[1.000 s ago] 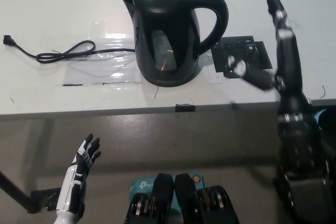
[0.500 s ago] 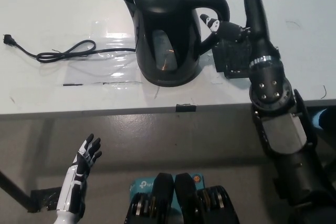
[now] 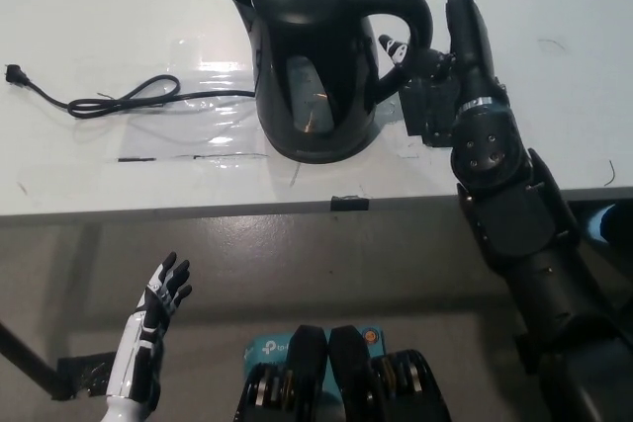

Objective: Use the right hand to grab the handle of the kettle from the base and place it on the right side

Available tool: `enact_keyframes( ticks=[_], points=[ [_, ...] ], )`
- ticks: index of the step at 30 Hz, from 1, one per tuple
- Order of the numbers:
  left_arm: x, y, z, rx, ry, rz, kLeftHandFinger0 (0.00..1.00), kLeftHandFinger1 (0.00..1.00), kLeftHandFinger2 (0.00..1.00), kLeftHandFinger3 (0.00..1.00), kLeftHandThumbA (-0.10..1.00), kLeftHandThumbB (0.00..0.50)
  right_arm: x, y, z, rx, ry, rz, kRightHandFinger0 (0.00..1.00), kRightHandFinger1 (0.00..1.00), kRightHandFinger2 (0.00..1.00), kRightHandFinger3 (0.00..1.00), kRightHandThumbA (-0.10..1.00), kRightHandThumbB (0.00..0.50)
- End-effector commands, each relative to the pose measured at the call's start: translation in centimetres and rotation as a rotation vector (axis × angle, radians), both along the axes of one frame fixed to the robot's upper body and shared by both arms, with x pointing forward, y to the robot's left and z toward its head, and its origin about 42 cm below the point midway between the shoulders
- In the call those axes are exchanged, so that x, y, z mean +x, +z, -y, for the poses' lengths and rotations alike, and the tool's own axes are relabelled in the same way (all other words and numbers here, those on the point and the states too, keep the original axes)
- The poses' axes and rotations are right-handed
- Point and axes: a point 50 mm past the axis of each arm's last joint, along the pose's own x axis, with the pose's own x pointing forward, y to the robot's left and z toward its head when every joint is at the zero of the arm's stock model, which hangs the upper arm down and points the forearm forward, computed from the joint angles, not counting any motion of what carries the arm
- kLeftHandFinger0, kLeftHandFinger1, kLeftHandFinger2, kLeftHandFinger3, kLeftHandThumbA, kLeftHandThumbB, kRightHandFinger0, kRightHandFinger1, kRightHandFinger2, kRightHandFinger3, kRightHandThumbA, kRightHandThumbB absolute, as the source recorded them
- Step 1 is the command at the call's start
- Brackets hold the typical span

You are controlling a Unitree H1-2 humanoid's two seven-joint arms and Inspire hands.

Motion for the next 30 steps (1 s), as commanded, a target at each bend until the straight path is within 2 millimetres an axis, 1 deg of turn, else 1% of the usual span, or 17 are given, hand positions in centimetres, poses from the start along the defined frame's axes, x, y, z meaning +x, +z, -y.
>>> enact_keyframes(
  ticks=[1, 5, 9, 10, 11, 12, 14, 17, 19, 21, 22, 25, 26, 27, 28, 29, 30],
  points=[
    [0.1, 0.7, -0.2, -0.001, -0.01, 0.041, 1.0, 1.0, 1.0, 1.0, 1.0, 0.5, 0.8, 4.6, -0.7, -0.002, 0.009, 0.159, 1.0, 1.0, 1.0, 1.0, 0.84, 0.237],
    [0.1, 0.7, -0.3, 0.002, -0.013, 0.04, 1.0, 1.0, 1.0, 1.0, 1.0, 0.5, 0.9, 5.2, -0.9, -0.008, 0.011, 0.168, 1.0, 1.0, 1.0, 1.0, 0.84, 0.236],
    [-0.1, 0.4, -0.2, 0.003, -0.014, 0.036, 1.0, 1.0, 1.0, 1.0, 1.0, 0.5, 1.1, 5.3, -1.1, -0.018, 0.01, 0.165, 1.0, 1.0, 1.0, 1.0, 0.85, 0.245],
    [-0.2, 0.4, -0.2, 0.006, -0.013, 0.037, 1.0, 1.0, 1.0, 1.0, 1.0, 0.5, 1.1, 5.3, -1.2, -0.02, 0.011, 0.162, 1.0, 1.0, 1.0, 1.0, 0.81, 0.234],
    [-0.2, 0.4, -0.2, 0.005, -0.014, 0.037, 1.0, 1.0, 1.0, 1.0, 1.0, 0.5, 1.3, 5.3, -1.3, -0.024, 0.012, 0.156, 1.0, 1.0, 1.0, 1.0, 0.81, 0.241],
    [-0.2, 0.4, -0.3, 0.001, -0.015, 0.039, 1.0, 1.0, 1.0, 1.0, 1.0, 0.5, 1.4, 5.3, -1.4, -0.028, 0.014, 0.161, 1.0, 1.0, 1.0, 1.0, 0.79, 0.229],
    [-0.3, 0.3, -0.3, -0.001, -0.014, 0.039, 1.0, 1.0, 1.0, 1.0, 1.0, 0.5, 1.6, 5.3, -1.5, -0.032, 0.014, 0.162, 1.0, 1.0, 1.0, 1.0, 0.73, 0.22],
    [-0.3, 0.3, -0.3, -0.005, -0.015, 0.038, 1.0, 1.0, 1.0, 1.0, 1.0, 0.5, 2.2, 5.4, -1.7, -0.017, 0.018, 0.147, 1.0, 1.0, 1.0, 1.0, 0.61, 0.227],
    [-0.5, 0.2, -0.2, -0.008, -0.015, 0.035, 1.0, 1.0, 1.0, 1.0, 1.0, 0.5, 2.5, 5.4, -1.7, -0.009, 0.021, 0.133, 1.0, 1.0, 1.0, 1.0, 0.55, 0.232],
    [-0.5, 0.2, -0.3, -0.011, -0.014, 0.036, 1.0, 1.0, 1.0, 1.0, 1.0, 0.5, 3.0, 5.6, -1.8, -0.009, 0.019, 0.11, 1.0, 1.0, 1.0, 1.0, 0.5, 0.246],
    [-0.4, 0.3, -0.3, -0.008, -0.013, 0.037, 1.0, 1.0, 1.0, 1.0, 1.0, 0.5, 3.3, 5.9, -1.7, -0.011, 0.02, 0.097, 1.0, 1.0, 1.0, 1.0, 0.45, 0.254],
    [-0.2, 0.5, -0.3, -0.013, -0.016, 0.04, 1.0, 1.0, 1.0, 1.0, 1.0, 0.5, 3.8, 6.4, -1.4, -0.031, 0.012, 0.07, 0.87, 1.0, 1.0, 1.0, 0.36, 0.259],
    [-0.1, 0.5, -0.3, -0.013, -0.016, 0.043, 1.0, 1.0, 1.0, 1.0, 1.0, 0.5, 4.0, 6.6, -1.4, -0.055, 0.005, 0.069, 0.78, 0.9, 1.0, 1.0, 0.31, 0.259],
    [-0.1, 0.5, -0.3, -0.012, -0.016, 0.045, 1.0, 1.0, 1.0, 1.0, 1.0, 0.5, 4.1, 6.7, -1.4, -0.073, -0.002, 0.066, 0.72, 0.85, 0.99, 1.0, 0.28, 0.259],
    [-0.1, 0.5, -0.4, -0.007, -0.016, 0.047, 1.0, 1.0, 1.0, 1.0, 1.0, 0.5, 4.1, 6.8, -1.4, -0.081, -0.012, 0.066, 0.53, 0.66, 0.81, 0.85, 0.23, 0.265],
    [-0.1, 0.6, -0.4, -0.006, -0.017, 0.05, 1.0, 1.0, 1.0, 1.0, 1.0, 0.5, 4.2, 7.0, -1.6, -0.086, -0.035, 0.076, 0.13, 0.24, 0.43, 0.56, 0.1, 0.268],
    [-0.1, 0.7, -0.4, -0.003, -0.017, 0.051, 1.0, 1.0, 1.0, 1.0, 1.0, 0.5, 4.2, 7.1, -1.6, -0.099, -0.058, 0.1, 0.03, 0.06, 0.23, 0.36, -0.05, 0.258]
  ],
)
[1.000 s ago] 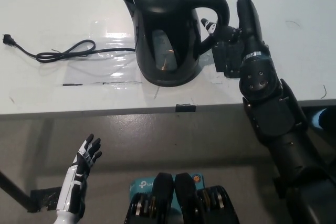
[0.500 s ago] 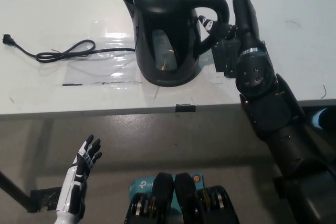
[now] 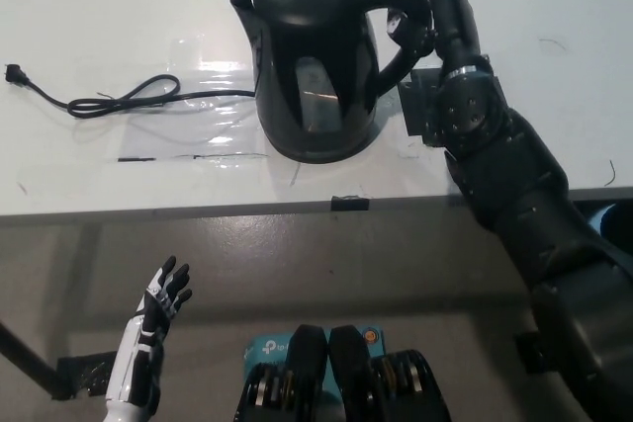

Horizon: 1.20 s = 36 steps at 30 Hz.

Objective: Use the right hand to grab the handle of the kettle from the base and place it on the right side

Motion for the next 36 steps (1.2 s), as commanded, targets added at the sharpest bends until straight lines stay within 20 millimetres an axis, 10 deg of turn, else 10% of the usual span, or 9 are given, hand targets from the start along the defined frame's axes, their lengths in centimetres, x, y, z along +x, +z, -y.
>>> enact_keyframes(
  ticks=[1, 4, 10, 12, 13, 18, 21, 25, 36],
  points=[
    [0.2, 1.0, -0.3, 0.009, -0.013, 0.058, 1.0, 1.0, 1.0, 1.0, 1.0, 0.5, 0.9, 5.4, -0.5, -0.03, -0.054, 0.185, 0.0, 0.0, 0.22, 0.32, -0.1, 0.218],
    [0.6, 1.1, -0.2, 0.009, -0.011, 0.06, 1.0, 1.0, 1.0, 1.0, 1.0, 0.5, 0.9, 5.7, -0.7, -0.053, -0.073, 0.211, 0.0, 0.15, 0.54, 0.56, -0.1, 0.19],
    [1.0, 1.3, -0.4, 0.011, -0.006, 0.068, 1.0, 1.0, 1.0, 1.0, 1.0, 0.5, 0.8, 5.5, -0.7, -0.007, -0.059, 0.239, 0.0, 0.16, 0.55, 0.1, -0.1, 0.138],
    [1.0, 1.4, -0.4, 0.007, -0.007, 0.069, 1.0, 1.0, 1.0, 1.0, 1.0, 0.5, 0.8, 5.4, -0.6, 0.004, -0.054, 0.249, 0.0, 0.24, 0.66, 0.28, -0.1, 0.108],
    [1.0, 1.4, -0.5, 0.005, -0.007, 0.069, 1.0, 1.0, 1.0, 1.0, 1.0, 0.5, 0.7, 5.4, -0.6, 0.008, -0.052, 0.253, 0.0, 0.3, 0.72, 0.56, -0.1, 0.096],
    [0.7, 1.3, -0.6, -0.001, -0.006, 0.059, 1.0, 1.0, 1.0, 1.0, 1.0, 0.5, 0.7, 5.4, -0.6, 0.049, -0.056, 0.257, 0.0, 0.32, 0.72, 0.74, -0.1, 0.083],
    [0.4, 1.0, -0.7, 0.002, -0.003, 0.051, 1.0, 1.0, 1.0, 1.0, 1.0, 0.5, 0.7, 5.5, -0.6, 0.177, -0.066, 0.235, 0.0, 0.24, 0.59, 0.55, -0.07, 0.127],
    [0.2, 0.8, -0.5, 0.002, -0.007, 0.044, 1.0, 1.0, 1.0, 1.0, 1.0, 0.5, 0.7, 6.6, -0.3, 0.326, -0.067, 0.261, 0.0, 0.05, 0.45, 0.43, -0.05, 0.054],
    [-0.3, 0.4, -0.6, -0.002, -0.006, 0.025, 0.98, 1.0, 1.0, 1.0, 1.0, 0.5, 0.6, 13.2, 2.0, 0.443, -0.158, 0.457, 0.0, 0.0, 0.45, 0.53, -0.1, 0.039]
  ],
)
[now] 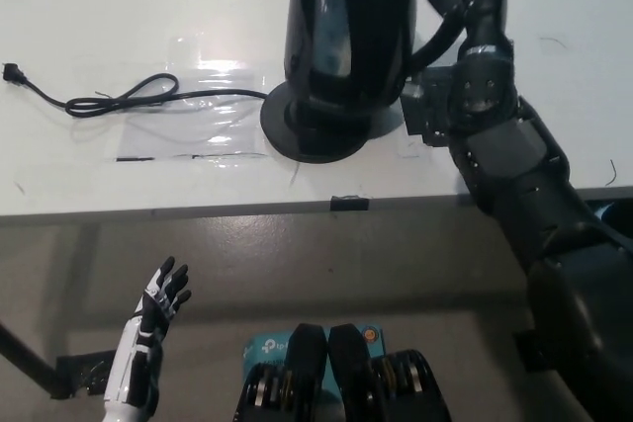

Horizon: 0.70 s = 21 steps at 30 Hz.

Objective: Use the right hand to grab the handle of the kettle from the base and place it on the right side

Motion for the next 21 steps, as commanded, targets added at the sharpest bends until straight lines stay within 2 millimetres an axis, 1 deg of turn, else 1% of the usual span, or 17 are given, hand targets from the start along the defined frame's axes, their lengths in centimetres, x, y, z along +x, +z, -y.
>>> enact_keyframes(
  ticks=[1, 2, 3, 4, 6, 7, 8, 9, 11, 12, 13, 15, 17, 20, 21],
  points=[
    [-0.2, 0.4, -0.5, -0.001, -0.008, 0.027, 0.99, 1.0, 1.0, 1.0, 0.99, 0.5, 0.3, 10.5, 0.7, 0.077, -0.068, 0.304, 0.0, 0.0, 0.45, 0.52, -0.1, 0.049],
    [-0.2, 0.4, -0.5, -0.005, -0.01, 0.029, 0.98, 1.0, 1.0, 1.0, 0.99, 0.5, 0.3, 10.7, 1.3, 0.079, -0.078, 0.309, 0.0, 0.01, 0.44, 0.49, -0.1, 0.044],
    [0.0, 0.5, -0.5, -0.005, -0.01, 0.03, 0.98, 1.0, 1.0, 1.0, 0.99, 0.5, 0.3, 11.0, 1.6, 0.08, -0.082, 0.316, 0.0, 0.02, 0.44, 0.46, -0.1, 0.051],
    [0.2, 0.6, -0.5, -0.004, -0.009, 0.031, 0.97, 1.0, 1.0, 1.0, 0.99, 0.5, 0.4, 11.3, 2.2, 0.076, -0.092, 0.328, 0.0, 0.02, 0.43, 0.41, -0.1, 0.047],
    [0.1, 0.6, -0.6, 0.001, -0.006, 0.035, 0.97, 1.0, 1.0, 1.0, 0.99, 0.5, 0.5, 11.2, 3.6, 0.06, -0.099, 0.331, 0.0, 0.02, 0.44, 0.4, -0.07, 0.04],
    [-0.1, 0.6, -0.7, 0.001, -0.003, 0.033, 0.97, 1.0, 1.0, 1.0, 0.99, 0.5, 0.5, 11.1, 3.5, 0.06, -0.096, 0.33, 0.0, 0.02, 0.43, 0.4, -0.07, 0.04],
    [0.0, 0.6, -0.7, 0.0, 0.0, 0.038, 0.95, 1.0, 1.0, 1.0, 0.99, 0.5, 0.6, 11.2, 4.1, 0.058, -0.103, 0.333, 0.0, 0.01, 0.42, 0.4, -0.1, 0.045],
    [0.1, 0.6, -0.8, 0.001, 0.0, 0.039, 0.96, 1.0, 1.0, 1.0, 1.0, 0.5, 0.7, 11.2, 4.6, 0.048, -0.12, 0.336, 0.0, 0.0, 0.38, 0.39, -0.1, 0.06],
    [-0.1, 0.5, -0.9, -0.001, 0.003, 0.038, 0.96, 1.0, 1.0, 1.0, 0.99, 0.5, 0.7, 10.7, 5.7, 0.04, -0.135, 0.319, 0.0, 0.0, 0.32, 0.36, -0.1, 0.058],
    [-0.1, 0.5, -0.9, -0.002, 0.005, 0.038, 0.96, 1.0, 1.0, 1.0, 0.99, 0.5, 0.8, 10.4, 6.2, 0.037, -0.141, 0.311, 0.0, 0.0, 0.32, 0.35, -0.1, 0.058],
    [-0.4, 0.5, -0.9, 0.002, 0.006, 0.034, 0.96, 1.0, 1.0, 1.0, 0.99, 0.5, 0.8, 9.8, 7.0, 0.026, -0.158, 0.3, 0.0, 0.0, 0.33, 0.34, -0.1, 0.057],
    [-0.1, 0.6, -0.9, 0.001, 0.006, 0.037, 0.96, 1.0, 1.0, 1.0, 0.99, 0.5, 0.9, 9.6, 7.9, 0.023, -0.161, 0.292, 0.0, 0.0, 0.36, 0.37, -0.1, 0.046],
    [-0.2, 0.6, -1.0, 0.003, 0.007, 0.038, 0.96, 1.0, 1.0, 1.0, 1.0, 0.5, 0.9, 8.8, 8.9, 0.007, -0.178, 0.272, 0.0, 0.01, 0.38, 0.39, -0.1, 0.059],
    [-0.3, 0.5, -1.2, 0.003, 0.012, 0.036, 0.93, 1.0, 1.0, 1.0, 1.0, 0.5, 0.9, 7.4, 10.3, 0.005, -0.195, 0.253, 0.0, 0.0, 0.38, 0.37, -0.1, 0.063],
    [-0.3, 0.4, -1.3, 0.0, 0.012, 0.034, 0.92, 1.0, 1.0, 1.0, 1.0, 0.5, 0.9, 6.8, 10.8, 0.008, -0.202, 0.246, 0.0, 0.0, 0.39, 0.37, -0.1, 0.071]
  ],
)
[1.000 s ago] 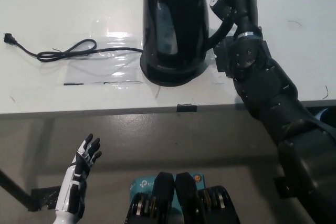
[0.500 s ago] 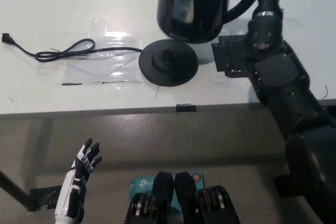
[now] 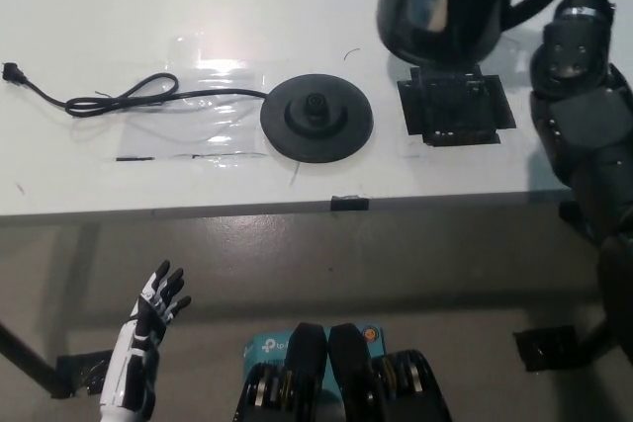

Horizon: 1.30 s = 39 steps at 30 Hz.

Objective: Use the right hand to grab the handle of the kettle from the base and place it on the right side

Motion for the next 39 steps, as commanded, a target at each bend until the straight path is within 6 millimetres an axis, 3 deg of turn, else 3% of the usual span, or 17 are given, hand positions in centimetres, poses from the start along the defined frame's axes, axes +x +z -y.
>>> enact_keyframes(
  ticks=[1, 4, 8, 20, 23, 24, 25, 26, 27, 28, 30, 39],
  points=[
    [-0.1, 0.6, -0.8, 0.004, 0.002, 0.039, 0.91, 1.0, 1.0, 1.0, 1.0, 0.5, 0.1, 4.8, 1.6, 0.033, -0.01, 0.202, 0.0, 0.0, 0.4, 0.38, -0.1, 0.069],
    [-0.1, 0.4, -0.9, -0.002, 0.0, 0.032, 0.89, 1.0, 1.0, 1.0, 0.99, 0.5, -0.1, 3.0, 2.6, 0.009, -0.036, 0.173, 0.0, 0.03, 0.45, 0.4, -0.1, 0.082],
    [0.1, 0.3, -0.8, -0.005, -0.006, 0.034, 0.87, 1.0, 1.0, 1.0, 0.98, 0.5, -0.3, 1.3, 3.2, -0.012, -0.038, 0.146, 0.0, 0.02, 0.43, 0.39, -0.1, 0.103],
    [-0.5, 0.0, -0.8, -0.013, -0.01, 0.024, 0.86, 1.0, 1.0, 1.0, 0.98, 0.5, -1.4, -5.0, 1.2, -0.014, -0.005, 0.036, 0.0, 0.07, 0.51, 0.53, -0.1, 0.079],
    [-0.7, -0.1, -0.6, -0.016, -0.014, 0.021, 0.86, 1.0, 1.0, 1.0, 0.98, 0.5, -1.8, -6.1, 0.9, 0.013, 0.007, 0.02, 0.0, 0.1, 0.51, 0.56, -0.05, 0.158],
    [-0.8, -0.1, -0.6, -0.016, -0.014, 0.019, 0.86, 1.0, 1.0, 1.0, 0.98, 0.5, -1.9, -6.6, 0.7, 0.007, 0.049, 0.005, 0.22, 0.37, 0.74, 0.77, 0.09, 0.208],
    [-0.8, -0.1, -0.7, -0.017, -0.015, 0.018, 0.86, 1.0, 1.0, 1.0, 0.98, 0.5, -1.9, -6.8, 0.6, -0.001, 0.091, -0.012, 0.44, 0.6, 0.91, 0.96, 0.17, 0.229],
    [-0.8, -0.1, -0.8, -0.017, -0.014, 0.02, 0.86, 1.0, 1.0, 1.0, 0.98, 0.5, -1.8, -6.9, 0.5, -0.011, 0.127, -0.029, 0.65, 0.83, 1.0, 1.0, 0.3, 0.309],
    [-0.8, -0.1, -0.8, -0.017, -0.013, 0.021, 0.86, 1.0, 1.0, 1.0, 0.98, 0.5, -1.7, -7.2, 0.5, -0.059, 0.193, -0.069, 0.94, 1.0, 1.0, 1.0, 0.51, 0.344],
    [-1.0, -0.2, -0.9, -0.016, -0.011, 0.016, 0.86, 1.0, 1.0, 1.0, 0.98, 0.5, -1.8, -7.6, 0.4, -0.085, 0.226, -0.09, 1.0, 1.0, 1.0, 1.0, 0.58, 0.382],
    [-1.4, -0.4, -0.9, -0.014, -0.007, 0.008, 0.86, 1.0, 1.0, 1.0, 0.98, 0.5, -1.9, -8.1, 0.5, -0.111, 0.284, -0.122, 1.0, 1.0, 1.0, 1.0, 0.72, 0.493],
    [-1.2, -0.2, -1.1, -0.02, 0.004, 0.01, 0.84, 1.0, 1.0, 1.0, 0.98, 0.5, -1.9, -6.9, 0.1, -0.154, 0.43, -0.106, 1.0, 1.0, 1.0, 1.0, 0.83, 0.5]
  ],
)
